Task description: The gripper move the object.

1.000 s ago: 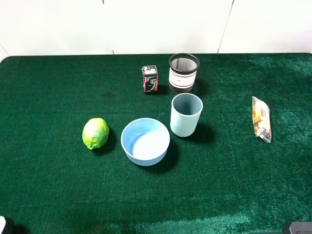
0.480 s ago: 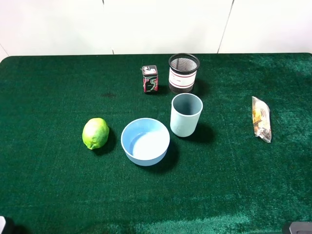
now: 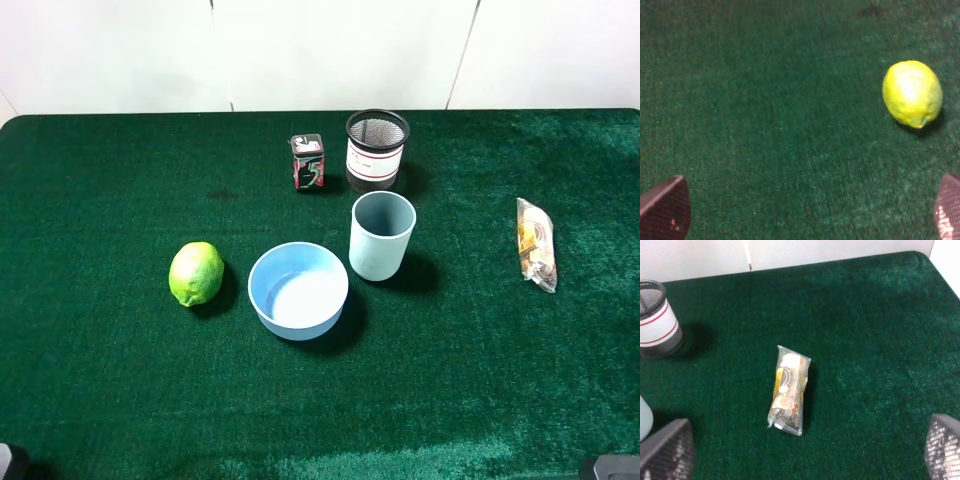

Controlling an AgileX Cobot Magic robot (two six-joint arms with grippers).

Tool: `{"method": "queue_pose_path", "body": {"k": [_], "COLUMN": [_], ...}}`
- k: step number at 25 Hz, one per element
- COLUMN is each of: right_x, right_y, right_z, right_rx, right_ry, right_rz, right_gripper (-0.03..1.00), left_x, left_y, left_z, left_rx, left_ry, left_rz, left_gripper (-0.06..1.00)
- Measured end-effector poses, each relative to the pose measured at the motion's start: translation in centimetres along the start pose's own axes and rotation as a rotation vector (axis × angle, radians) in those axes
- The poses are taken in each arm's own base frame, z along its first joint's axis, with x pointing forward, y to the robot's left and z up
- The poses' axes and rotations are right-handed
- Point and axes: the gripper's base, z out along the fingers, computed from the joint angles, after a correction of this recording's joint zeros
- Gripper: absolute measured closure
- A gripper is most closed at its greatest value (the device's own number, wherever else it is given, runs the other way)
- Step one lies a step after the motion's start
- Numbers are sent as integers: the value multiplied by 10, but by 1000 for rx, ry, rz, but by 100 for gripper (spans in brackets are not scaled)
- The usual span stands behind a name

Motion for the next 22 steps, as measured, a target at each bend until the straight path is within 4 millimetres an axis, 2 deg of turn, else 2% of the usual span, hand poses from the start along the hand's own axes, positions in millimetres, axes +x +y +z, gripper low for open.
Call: {"method": "queue_pose_path", "body": {"k": [9, 22], "right_x": [0, 0], "right_y": [0, 0], "right_z": [0, 0], "right_rx": [0, 0], "right_ry": [0, 0], "right_rz": [0, 0], "right_gripper": [28, 28], "left_x": [16, 17], "left_y": [-3, -3], "left_z": [-11, -11], "left_rx": [-17, -17], "left_ry": [-123, -130], "left_rz": [-7, -6], "left_gripper": [-5, -5]}}
